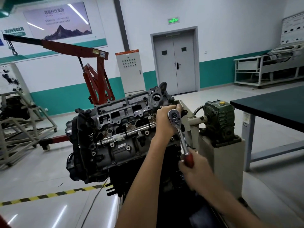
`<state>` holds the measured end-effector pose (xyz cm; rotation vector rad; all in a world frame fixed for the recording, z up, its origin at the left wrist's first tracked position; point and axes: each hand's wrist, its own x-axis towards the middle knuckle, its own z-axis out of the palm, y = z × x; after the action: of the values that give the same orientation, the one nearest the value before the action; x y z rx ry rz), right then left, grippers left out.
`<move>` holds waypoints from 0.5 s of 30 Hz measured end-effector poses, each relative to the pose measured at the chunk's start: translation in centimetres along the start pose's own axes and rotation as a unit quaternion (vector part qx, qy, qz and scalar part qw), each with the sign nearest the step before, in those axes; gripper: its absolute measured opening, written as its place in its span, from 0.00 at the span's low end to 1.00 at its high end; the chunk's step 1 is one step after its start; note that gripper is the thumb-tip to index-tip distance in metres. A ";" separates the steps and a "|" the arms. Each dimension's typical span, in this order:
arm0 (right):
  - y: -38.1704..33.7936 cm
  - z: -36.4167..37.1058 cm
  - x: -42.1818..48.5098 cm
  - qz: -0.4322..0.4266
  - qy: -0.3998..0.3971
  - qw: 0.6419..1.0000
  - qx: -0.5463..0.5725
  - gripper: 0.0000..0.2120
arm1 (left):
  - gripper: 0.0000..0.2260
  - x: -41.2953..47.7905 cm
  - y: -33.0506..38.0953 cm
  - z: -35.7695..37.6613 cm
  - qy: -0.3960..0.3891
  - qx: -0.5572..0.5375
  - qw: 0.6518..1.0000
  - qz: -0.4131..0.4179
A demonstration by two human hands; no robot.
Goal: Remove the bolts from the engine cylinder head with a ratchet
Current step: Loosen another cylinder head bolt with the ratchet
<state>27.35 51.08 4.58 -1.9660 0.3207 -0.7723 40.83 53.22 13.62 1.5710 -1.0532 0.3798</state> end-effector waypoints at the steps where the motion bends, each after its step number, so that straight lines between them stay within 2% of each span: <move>1: -0.5 1.8 -0.5 0.027 -0.003 0.997 0.073 0.06 | 0.24 0.1 0.1 0.2 0.013 0.013 1.000 -0.006; 2: -0.8 3.1 -0.7 0.034 -0.006 0.992 0.124 0.09 | 0.24 0.2 0.1 0.3 0.025 0.028 0.999 -0.009; 4: -1.0 3.5 -0.7 0.021 -0.021 0.992 0.124 0.10 | 0.23 0.3 -0.1 0.3 0.031 0.033 0.999 -0.008; 6: -0.8 0.7 0.0 -0.019 -0.037 0.999 0.031 0.12 | 0.22 0.2 -0.2 -0.3 0.001 0.004 1.000 0.003; 8: -0.5 -3.8 1.8 -0.077 -0.070 0.990 -0.098 0.13 | 0.22 0.2 -0.1 -1.1 -0.048 0.003 0.999 0.018; 10: -1.0 -8.2 4.4 -0.121 -0.113 0.958 -0.234 0.10 | 0.24 0.4 -0.1 -1.7 -0.096 0.031 0.995 0.029; 12: -1.8 -10.7 6.6 -0.181 -0.096 0.910 -0.360 0.07 | 0.24 0.5 -0.2 -1.8 -0.107 0.040 0.993 0.032; 13: -1.9 -11.0 7.1 -0.194 -0.086 0.900 -0.381 0.07 | 0.24 0.5 -0.3 -1.8 -0.092 0.024 0.995 0.029; 15: -1.4 -9.8 6.1 -0.162 -0.079 0.925 -0.335 0.08 | 0.23 0.2 -0.4 -1.3 -0.046 -0.017 0.999 0.016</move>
<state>25.68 41.84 11.40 -2.7640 0.1716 -0.7630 41.63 54.35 13.91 1.5557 -1.1515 0.3120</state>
